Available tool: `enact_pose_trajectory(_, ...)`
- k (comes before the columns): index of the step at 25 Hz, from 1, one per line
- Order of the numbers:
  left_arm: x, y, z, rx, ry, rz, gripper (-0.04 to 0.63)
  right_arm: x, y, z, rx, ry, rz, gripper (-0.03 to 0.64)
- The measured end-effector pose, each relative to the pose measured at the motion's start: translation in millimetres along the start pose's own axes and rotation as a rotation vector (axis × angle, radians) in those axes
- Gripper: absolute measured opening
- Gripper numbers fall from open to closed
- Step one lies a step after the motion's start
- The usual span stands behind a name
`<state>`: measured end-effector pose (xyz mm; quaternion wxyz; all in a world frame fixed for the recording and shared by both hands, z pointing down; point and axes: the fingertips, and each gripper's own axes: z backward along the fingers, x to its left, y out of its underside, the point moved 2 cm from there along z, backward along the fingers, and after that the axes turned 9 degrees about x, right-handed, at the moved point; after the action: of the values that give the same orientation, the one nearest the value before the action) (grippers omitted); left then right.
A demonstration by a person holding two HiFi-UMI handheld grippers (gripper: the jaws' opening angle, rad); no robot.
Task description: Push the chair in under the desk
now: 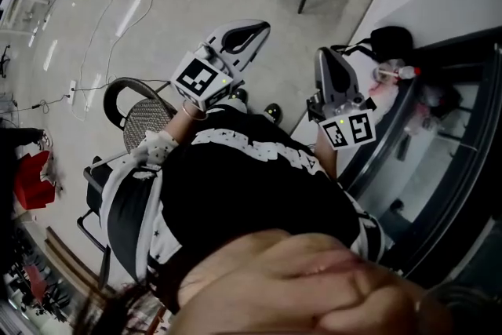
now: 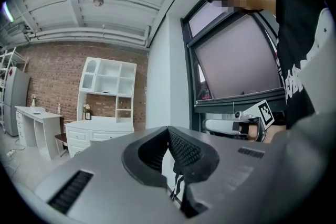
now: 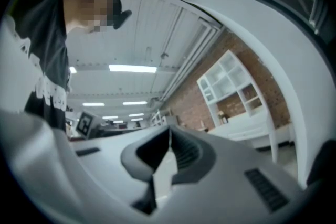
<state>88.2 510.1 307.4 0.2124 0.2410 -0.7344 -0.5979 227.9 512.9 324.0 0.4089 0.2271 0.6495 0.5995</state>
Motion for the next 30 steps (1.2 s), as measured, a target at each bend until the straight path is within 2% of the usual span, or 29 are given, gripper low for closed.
enact_pose_trajectory(11,19,4,13,-0.017,-0.067,-0.021,0.034,4,2,-15,0.008,-0.052,0.002,0.032)
enact_pose_trajectory(25,55,-3,-38,-0.035,-0.029,-0.013,0.035,-31,-13,-46,0.053,-0.03,0.06,0.032)
enact_pose_trajectory(30,78,-1,-56,-0.03,-0.017,0.017,0.035,-47,-16,-64,0.065,-0.013,0.06,0.032)
